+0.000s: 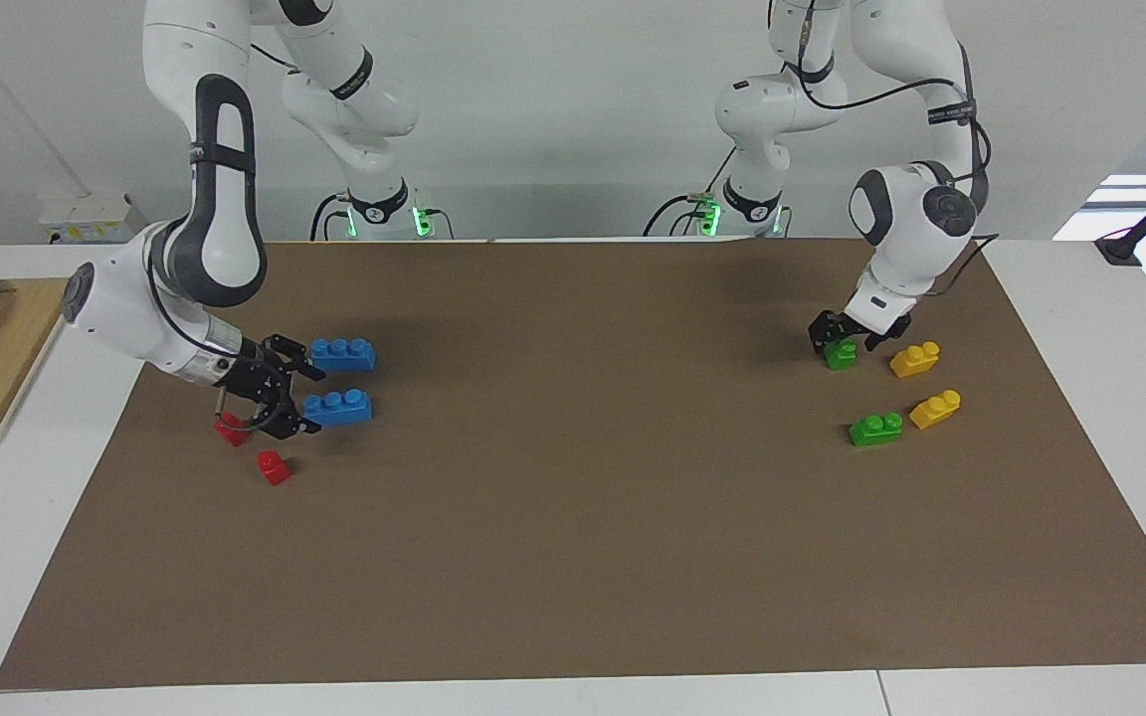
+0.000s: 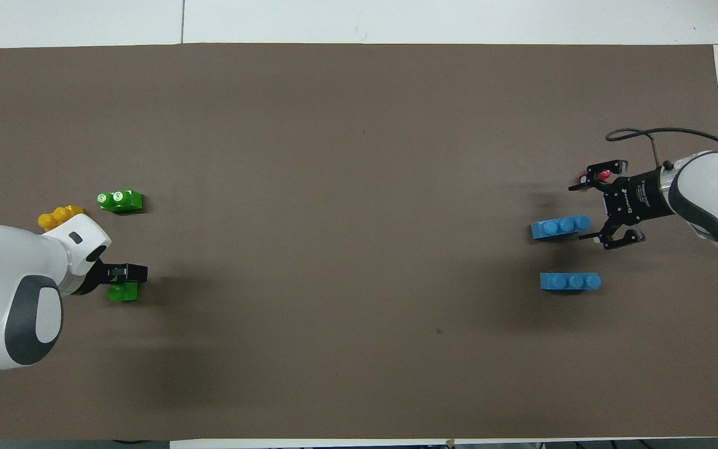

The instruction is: Remove green block with left arm and hold with right

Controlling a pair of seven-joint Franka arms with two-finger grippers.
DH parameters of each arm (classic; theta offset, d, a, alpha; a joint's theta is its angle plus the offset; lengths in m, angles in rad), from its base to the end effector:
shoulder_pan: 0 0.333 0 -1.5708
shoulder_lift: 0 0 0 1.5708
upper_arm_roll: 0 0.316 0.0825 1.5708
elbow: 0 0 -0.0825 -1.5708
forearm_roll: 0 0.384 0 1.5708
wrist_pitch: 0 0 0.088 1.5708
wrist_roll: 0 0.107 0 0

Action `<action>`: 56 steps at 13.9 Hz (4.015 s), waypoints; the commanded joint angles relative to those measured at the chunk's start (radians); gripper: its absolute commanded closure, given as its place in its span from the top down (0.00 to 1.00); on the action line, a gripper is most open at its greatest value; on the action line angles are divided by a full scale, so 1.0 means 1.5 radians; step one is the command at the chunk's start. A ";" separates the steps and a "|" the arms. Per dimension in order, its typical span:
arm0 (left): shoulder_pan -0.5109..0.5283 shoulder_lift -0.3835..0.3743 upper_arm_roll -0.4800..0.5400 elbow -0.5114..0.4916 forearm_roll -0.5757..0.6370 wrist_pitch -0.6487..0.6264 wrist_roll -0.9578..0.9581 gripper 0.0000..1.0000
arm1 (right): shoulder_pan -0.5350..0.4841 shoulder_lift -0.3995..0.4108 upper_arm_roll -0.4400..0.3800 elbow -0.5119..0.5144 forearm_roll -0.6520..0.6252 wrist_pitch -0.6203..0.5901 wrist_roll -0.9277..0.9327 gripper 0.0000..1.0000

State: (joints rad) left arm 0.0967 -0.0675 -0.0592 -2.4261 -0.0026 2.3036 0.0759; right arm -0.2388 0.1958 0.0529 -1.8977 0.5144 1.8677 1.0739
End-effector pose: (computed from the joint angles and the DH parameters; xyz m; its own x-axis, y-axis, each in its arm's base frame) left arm 0.4720 0.0177 0.3281 0.9978 -0.0364 -0.0551 -0.0363 -0.9993 0.0020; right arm 0.5798 -0.0719 0.3918 0.0816 -0.8589 -0.5056 -0.9942 -0.1058 0.0192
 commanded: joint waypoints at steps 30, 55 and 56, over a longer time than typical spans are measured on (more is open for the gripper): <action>-0.025 0.083 -0.023 0.645 0.009 -0.650 -0.010 1.00 | 0.080 -0.152 0.042 0.204 -0.326 -0.194 -0.739 1.00; -0.040 0.044 -0.024 0.539 0.027 -0.480 -0.012 1.00 | 0.160 -0.163 -0.047 0.194 -0.349 -0.214 -0.734 1.00; -0.044 0.047 -0.024 0.543 0.029 -0.475 -0.012 1.00 | 0.159 -0.163 -0.048 0.195 -0.349 -0.217 -0.734 1.00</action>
State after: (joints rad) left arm 0.0437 0.0205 -0.0982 -1.5914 0.0161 1.5568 0.0667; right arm 0.0117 -0.0518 -0.0223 -1.6129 0.0005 1.5682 -0.0197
